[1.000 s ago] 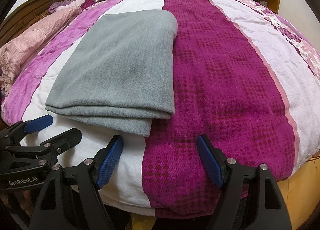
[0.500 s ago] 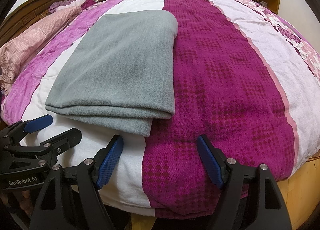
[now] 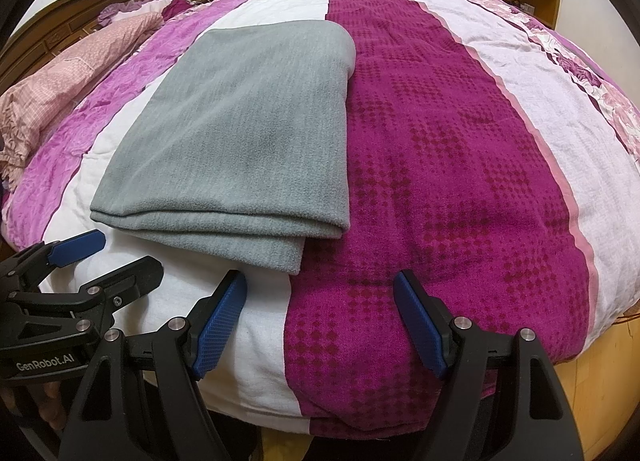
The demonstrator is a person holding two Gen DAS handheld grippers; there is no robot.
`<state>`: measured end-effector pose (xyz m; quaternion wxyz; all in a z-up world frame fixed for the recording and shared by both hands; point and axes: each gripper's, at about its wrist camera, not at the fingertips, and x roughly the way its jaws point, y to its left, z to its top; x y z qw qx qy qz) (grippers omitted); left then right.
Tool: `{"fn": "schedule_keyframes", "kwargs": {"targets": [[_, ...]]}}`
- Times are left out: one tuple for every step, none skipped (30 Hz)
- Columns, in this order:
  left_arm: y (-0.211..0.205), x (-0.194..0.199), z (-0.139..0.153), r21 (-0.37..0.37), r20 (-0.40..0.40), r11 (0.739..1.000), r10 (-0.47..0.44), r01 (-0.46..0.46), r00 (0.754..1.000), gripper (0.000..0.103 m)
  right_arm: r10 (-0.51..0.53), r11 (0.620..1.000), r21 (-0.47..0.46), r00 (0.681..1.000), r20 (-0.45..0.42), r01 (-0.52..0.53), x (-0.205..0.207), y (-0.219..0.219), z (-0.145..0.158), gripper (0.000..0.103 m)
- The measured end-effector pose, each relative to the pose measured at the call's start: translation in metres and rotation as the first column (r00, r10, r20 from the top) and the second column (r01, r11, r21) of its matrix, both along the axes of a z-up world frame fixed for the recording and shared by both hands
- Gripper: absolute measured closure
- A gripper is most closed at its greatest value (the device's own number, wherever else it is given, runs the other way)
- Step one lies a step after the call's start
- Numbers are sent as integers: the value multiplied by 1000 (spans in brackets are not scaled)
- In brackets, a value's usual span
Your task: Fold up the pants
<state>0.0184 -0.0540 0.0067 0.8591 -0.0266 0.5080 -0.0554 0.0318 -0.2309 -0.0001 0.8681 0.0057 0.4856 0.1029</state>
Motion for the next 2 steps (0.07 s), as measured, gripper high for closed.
{"fn": "schedule_keyframes", "kwargs": {"targets": [[0,0,0,0,0,1000,0,0,1000,10,0,1000,0,1000,0,0,0,0,0,32],[0,0,0,0,-1,1000,0,0,1000,10,0,1000,0,1000,0,0,0,0,0,32]]}}
